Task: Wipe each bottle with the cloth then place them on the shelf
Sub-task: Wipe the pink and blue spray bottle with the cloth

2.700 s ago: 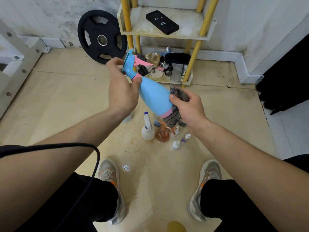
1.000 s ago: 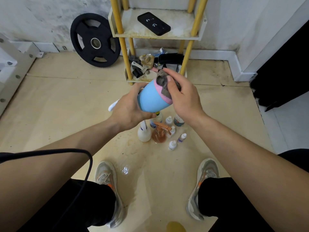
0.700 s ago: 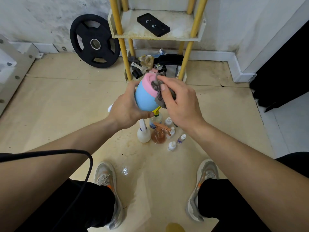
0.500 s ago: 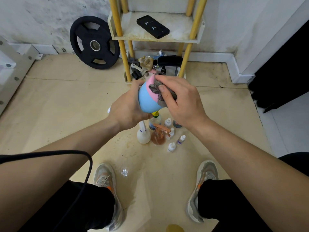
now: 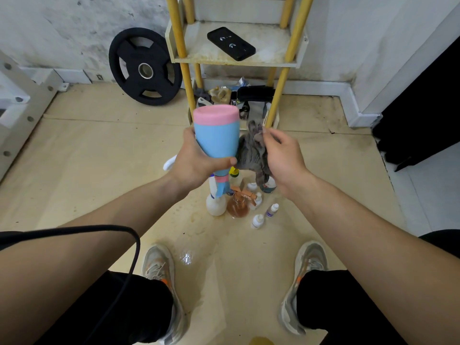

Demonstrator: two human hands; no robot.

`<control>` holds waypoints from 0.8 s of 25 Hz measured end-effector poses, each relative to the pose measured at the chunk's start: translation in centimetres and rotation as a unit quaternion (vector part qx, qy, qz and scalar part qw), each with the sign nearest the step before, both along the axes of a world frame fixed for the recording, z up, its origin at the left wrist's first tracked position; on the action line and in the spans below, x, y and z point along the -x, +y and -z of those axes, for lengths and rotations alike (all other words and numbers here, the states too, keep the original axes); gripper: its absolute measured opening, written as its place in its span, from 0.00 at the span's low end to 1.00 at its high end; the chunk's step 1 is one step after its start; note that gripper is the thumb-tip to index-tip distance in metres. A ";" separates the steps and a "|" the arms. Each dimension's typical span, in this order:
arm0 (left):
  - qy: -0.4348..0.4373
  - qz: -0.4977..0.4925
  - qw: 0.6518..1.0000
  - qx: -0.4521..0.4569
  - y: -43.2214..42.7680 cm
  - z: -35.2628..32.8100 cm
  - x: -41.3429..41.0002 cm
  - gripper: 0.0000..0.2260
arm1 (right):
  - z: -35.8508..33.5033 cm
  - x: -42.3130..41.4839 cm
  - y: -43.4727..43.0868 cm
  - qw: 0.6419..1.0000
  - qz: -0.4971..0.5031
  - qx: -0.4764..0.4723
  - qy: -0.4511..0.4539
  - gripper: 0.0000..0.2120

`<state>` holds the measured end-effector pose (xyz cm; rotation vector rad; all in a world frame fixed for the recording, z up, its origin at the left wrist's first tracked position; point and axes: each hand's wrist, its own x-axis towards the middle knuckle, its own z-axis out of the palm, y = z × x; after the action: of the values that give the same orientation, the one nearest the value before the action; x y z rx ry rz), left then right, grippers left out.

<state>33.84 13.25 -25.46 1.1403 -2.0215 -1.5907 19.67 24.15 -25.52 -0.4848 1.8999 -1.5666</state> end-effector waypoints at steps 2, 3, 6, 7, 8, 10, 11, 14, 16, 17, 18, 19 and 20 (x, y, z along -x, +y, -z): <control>0.026 -0.018 0.997 -0.075 0.1 -0.5 0.4 0.38 | 0.8 -0.7 0.2 0.999 -0.018 -0.037 0.033 0.14; 0.035 -0.025 0.992 -0.121 0.3 -0.8 0.6 0.35 | 1.0 -1.2 0.3 0.998 -0.030 -0.039 0.048 0.13; 0.089 -0.058 0.957 -0.271 0.2 -1.0 0.7 0.29 | 0.8 -1.7 0.1 0.996 -0.053 -0.035 0.057 0.14; 0.095 -0.066 0.949 -0.293 -0.1 -0.9 0.6 0.31 | 0.7 -1.6 0.0 0.997 -0.053 -0.038 0.050 0.15; 0.088 -0.067 0.949 -0.294 -0.5 -0.9 0.5 0.33 | 0.7 -1.5 -0.1 0.997 -0.053 -0.040 0.041 0.15; 0.050 -0.069 0.963 -0.256 -0.9 -1.0 0.3 0.35 | 0.8 -1.4 -0.1 0.998 -0.054 -0.037 0.020 0.15; 0.039 -0.075 0.967 -0.239 -1.0 -1.0 0.3 0.36 | 0.8 -1.4 -0.2 0.998 -0.053 -0.034 0.014 0.15; 0.047 -0.102 0.974 -0.197 -1.9 -0.9 0.3 0.33 | 0.9 -1.0 -0.4 0.999 -0.029 -0.016 -0.019 0.17; 0.053 -0.130 0.976 -0.169 -2.4 -1.0 0.3 0.35 | 0.7 -0.5 -0.4 0.999 -0.011 -0.004 -0.045 0.18; 0.057 -0.149 0.974 -0.158 -2.6 -1.0 0.3 0.35 | 0.7 -0.3 -0.4 0.999 -0.002 0.004 -0.053 0.18; 0.066 -0.169 0.972 -0.149 -2.6 -1.0 0.2 0.36 | 0.7 -0.1 -0.4 0.998 0.008 0.010 -0.057 0.18; 0.079 -0.181 0.970 -0.139 -2.6 -1.1 0.2 0.36 | 0.5 -0.1 -0.3 0.998 0.017 0.010 -0.056 0.17; 0.094 -0.186 0.969 -0.133 -2.6 -1.0 0.2 0.36 | 0.4 -0.2 -0.3 0.998 0.026 0.004 -0.050 0.16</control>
<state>33.62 10.62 -24.46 1.3132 -1.4061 -1.7259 19.82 23.80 -25.97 -0.3571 1.8444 -1.6012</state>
